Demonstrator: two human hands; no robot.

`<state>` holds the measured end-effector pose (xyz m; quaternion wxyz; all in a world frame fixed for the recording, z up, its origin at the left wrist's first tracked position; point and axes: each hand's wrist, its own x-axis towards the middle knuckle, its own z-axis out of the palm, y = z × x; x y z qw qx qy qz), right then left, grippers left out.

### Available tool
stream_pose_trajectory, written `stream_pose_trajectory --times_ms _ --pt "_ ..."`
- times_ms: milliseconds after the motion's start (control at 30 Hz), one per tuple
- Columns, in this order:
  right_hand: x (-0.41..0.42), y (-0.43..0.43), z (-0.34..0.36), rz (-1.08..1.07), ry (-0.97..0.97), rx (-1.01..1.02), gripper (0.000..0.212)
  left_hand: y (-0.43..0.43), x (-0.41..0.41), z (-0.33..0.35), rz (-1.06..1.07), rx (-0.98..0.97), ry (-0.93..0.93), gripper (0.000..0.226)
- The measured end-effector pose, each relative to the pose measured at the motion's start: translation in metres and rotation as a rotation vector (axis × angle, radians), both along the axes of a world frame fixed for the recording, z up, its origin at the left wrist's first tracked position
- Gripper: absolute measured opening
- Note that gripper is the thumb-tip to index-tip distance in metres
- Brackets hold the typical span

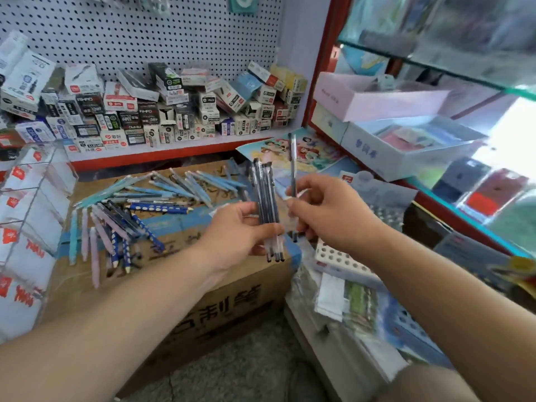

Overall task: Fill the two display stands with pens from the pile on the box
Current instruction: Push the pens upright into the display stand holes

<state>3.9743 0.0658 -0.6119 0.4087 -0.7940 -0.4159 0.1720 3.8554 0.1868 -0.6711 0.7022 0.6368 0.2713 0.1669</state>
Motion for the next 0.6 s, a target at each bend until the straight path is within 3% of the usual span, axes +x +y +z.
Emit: stream_pose_trajectory --times_ms 100,233,300,500,600 --pt "0.015 -0.077 0.007 -0.133 -0.006 0.037 0.021 -0.043 0.030 0.010 -0.092 0.036 -0.021 0.020" --pt "0.026 -0.188 0.006 -0.351 0.072 0.075 0.011 -0.105 0.068 0.032 -0.196 0.065 -0.092 0.019" --pt "0.027 -0.239 0.003 -0.485 0.113 0.136 0.015 -0.138 0.084 0.042 -0.257 0.079 -0.108 0.019" --pt "0.006 -0.352 -0.008 -0.785 0.014 0.199 0.011 -0.241 0.120 0.044 -0.455 0.041 -0.070 0.025" --pt "-0.004 -0.387 -0.022 -0.914 -0.026 0.207 0.018 -0.288 0.131 0.035 -0.530 0.050 -0.032 0.017"
